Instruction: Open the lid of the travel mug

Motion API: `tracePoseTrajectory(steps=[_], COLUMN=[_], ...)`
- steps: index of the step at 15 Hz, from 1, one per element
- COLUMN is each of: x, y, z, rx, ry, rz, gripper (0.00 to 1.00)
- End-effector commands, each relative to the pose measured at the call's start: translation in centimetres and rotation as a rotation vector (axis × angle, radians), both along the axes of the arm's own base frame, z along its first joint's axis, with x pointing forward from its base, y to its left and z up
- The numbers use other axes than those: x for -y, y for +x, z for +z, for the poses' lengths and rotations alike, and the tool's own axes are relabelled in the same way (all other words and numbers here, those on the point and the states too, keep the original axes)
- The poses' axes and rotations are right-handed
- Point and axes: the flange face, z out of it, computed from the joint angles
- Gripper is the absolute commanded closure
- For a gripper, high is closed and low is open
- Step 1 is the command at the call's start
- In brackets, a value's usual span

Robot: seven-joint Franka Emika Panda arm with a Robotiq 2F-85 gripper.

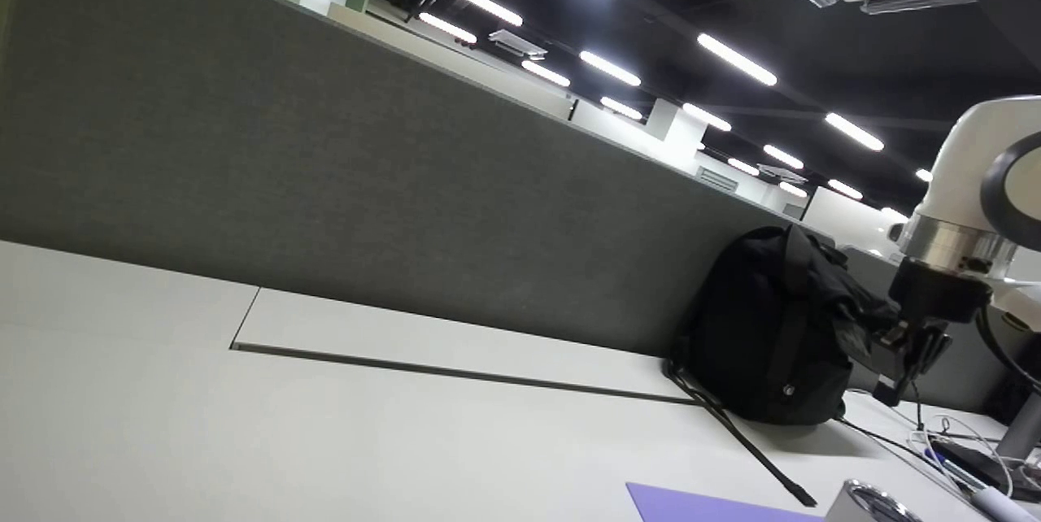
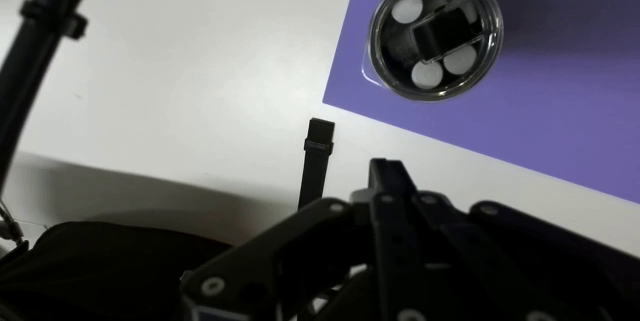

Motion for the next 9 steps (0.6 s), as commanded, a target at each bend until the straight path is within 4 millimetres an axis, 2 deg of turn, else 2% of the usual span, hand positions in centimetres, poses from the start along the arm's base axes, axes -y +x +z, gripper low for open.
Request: tracePoseTrajectory(steps=[1, 9], x=[1.0, 2.8], y=[-0.3, -0.8], z=[2.3, 3.0], rx=[-0.005, -0.02], ry=[0.042, 0.057], rz=[0.003, 0.0], gripper=[0.74, 0.2])
